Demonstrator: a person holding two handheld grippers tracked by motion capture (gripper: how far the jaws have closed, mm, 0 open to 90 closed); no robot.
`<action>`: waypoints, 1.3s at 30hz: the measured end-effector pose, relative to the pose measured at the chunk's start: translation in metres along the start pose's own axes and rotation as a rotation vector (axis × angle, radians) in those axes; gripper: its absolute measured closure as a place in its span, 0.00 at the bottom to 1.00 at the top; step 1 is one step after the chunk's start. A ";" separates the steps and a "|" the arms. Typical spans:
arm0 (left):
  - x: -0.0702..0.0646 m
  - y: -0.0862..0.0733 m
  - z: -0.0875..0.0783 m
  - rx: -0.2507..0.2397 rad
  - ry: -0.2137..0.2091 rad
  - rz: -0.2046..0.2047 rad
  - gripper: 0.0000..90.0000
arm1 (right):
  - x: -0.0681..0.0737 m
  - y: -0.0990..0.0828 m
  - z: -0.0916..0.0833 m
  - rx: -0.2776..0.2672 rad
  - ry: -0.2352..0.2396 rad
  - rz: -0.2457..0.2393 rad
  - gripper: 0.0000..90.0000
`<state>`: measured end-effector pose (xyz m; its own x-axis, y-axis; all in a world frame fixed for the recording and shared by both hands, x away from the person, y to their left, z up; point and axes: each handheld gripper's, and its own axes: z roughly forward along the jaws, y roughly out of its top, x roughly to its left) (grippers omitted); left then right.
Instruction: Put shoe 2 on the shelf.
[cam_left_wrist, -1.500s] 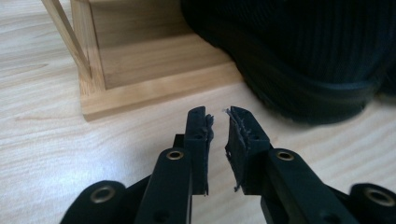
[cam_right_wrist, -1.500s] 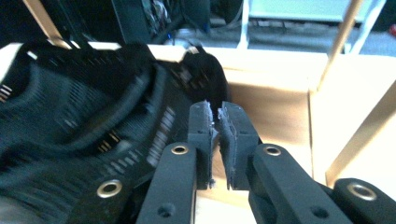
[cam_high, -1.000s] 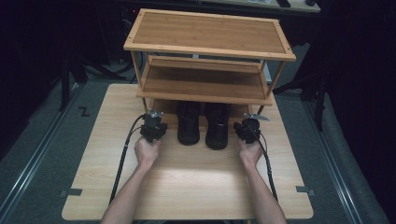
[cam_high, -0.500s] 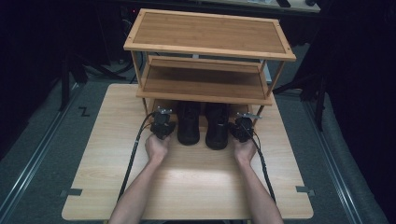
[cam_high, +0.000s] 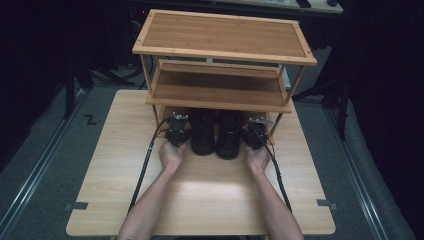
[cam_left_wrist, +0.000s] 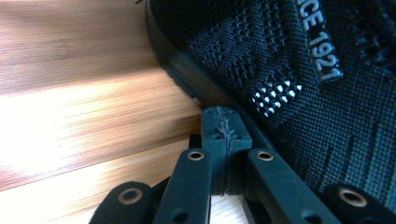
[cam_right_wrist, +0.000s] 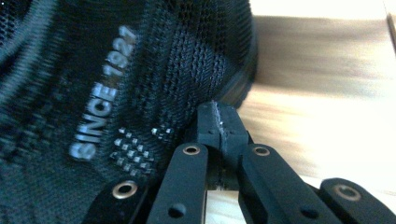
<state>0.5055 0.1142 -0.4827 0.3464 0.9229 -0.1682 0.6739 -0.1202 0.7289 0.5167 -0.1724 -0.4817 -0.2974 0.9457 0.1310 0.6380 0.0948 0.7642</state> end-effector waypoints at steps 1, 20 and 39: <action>0.000 0.000 0.000 -0.001 -0.001 -0.001 1.00 | 0.001 0.001 0.002 -0.004 0.003 0.000 1.00; 0.005 0.001 0.000 -0.012 0.008 -0.005 0.90 | -0.003 0.002 0.005 -0.014 -0.007 0.017 0.90; 0.008 -0.012 -0.045 -0.078 0.043 0.076 0.56 | -0.021 -0.011 -0.046 -0.059 0.029 -0.066 0.61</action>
<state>0.4708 0.1392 -0.4629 0.3654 0.9271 -0.0831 0.5936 -0.1633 0.7880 0.4836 -0.2076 -0.4641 -0.3586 0.9285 0.0962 0.5738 0.1379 0.8073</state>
